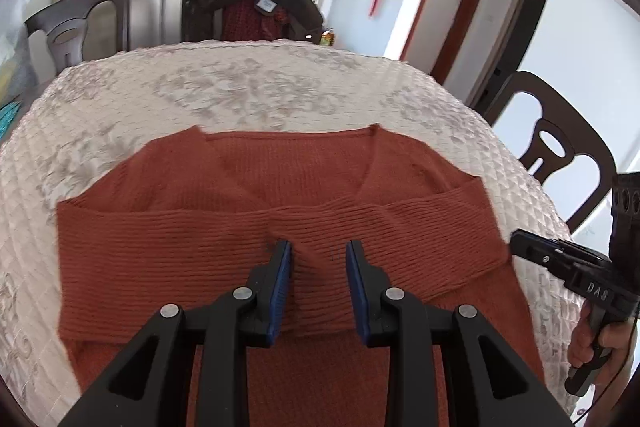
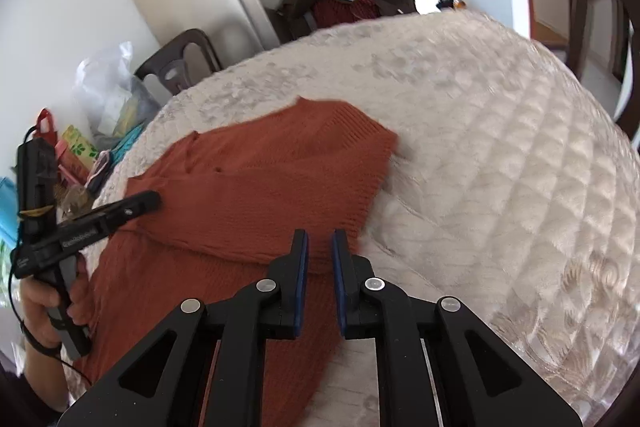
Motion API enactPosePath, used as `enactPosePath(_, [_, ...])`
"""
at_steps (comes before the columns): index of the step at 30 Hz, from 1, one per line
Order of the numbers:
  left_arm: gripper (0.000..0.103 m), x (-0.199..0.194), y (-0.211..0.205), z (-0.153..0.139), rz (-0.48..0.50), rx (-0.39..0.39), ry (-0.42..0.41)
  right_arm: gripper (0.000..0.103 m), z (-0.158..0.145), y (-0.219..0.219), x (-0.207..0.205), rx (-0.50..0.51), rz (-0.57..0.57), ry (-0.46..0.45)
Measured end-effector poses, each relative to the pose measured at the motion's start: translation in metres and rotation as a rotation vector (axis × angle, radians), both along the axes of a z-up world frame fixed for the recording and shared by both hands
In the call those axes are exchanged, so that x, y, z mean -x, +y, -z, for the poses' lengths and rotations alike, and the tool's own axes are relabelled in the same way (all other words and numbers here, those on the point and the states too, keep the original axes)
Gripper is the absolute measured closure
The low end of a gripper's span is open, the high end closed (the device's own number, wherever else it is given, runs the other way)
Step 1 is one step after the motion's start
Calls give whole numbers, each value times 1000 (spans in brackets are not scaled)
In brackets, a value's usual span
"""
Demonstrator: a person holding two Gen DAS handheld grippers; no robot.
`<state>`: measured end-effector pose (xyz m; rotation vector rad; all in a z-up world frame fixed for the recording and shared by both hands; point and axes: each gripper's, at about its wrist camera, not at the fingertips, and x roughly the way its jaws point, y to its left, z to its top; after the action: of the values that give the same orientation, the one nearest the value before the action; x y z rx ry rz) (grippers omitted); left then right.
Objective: Fold small clothes
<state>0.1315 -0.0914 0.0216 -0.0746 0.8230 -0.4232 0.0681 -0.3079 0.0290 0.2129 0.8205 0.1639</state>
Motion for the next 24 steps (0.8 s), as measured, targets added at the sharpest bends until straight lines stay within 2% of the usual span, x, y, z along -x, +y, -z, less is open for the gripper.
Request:
enactPosePath(4, [72,-5,-13,3,30,-17,6,91,13,9,-15,91,-14,59])
enactPosePath(5, [72,-6,-14,4,29,-27,10,94,19,4,-18,80,-2,73])
enactPosePath(6, [72,-6,-13,5,29,-33,10,94,19,-8,-17,0,7,67])
enactPosePath(7, [72,-5,-11,4,29,-34,10,97,19,-14,-15,-17,25,67])
enactPosePath(8, [72,-5,-10,5,28,-34,12,97,18,-18,-13,32,60,65])
enactPosePath(10, [72,-8,-6,6,18,-38,17,90,17,-21,-11,93,104,78])
enactPosePath(12, [72,-12,-5,7,5,-43,25,90,13,-28,-10,35,110,68])
enactPosePath(17, [72,-17,-14,6,23,-46,11,90,-2,-18,-18,32,81,20])
enactPosePath(20, [72,-23,-21,9,34,-61,10,90,2,-8,-39,53,44,25])
enactPosePath(24, [68,-23,-24,13,45,-67,-4,90,18,-11,-62,74,67,70])
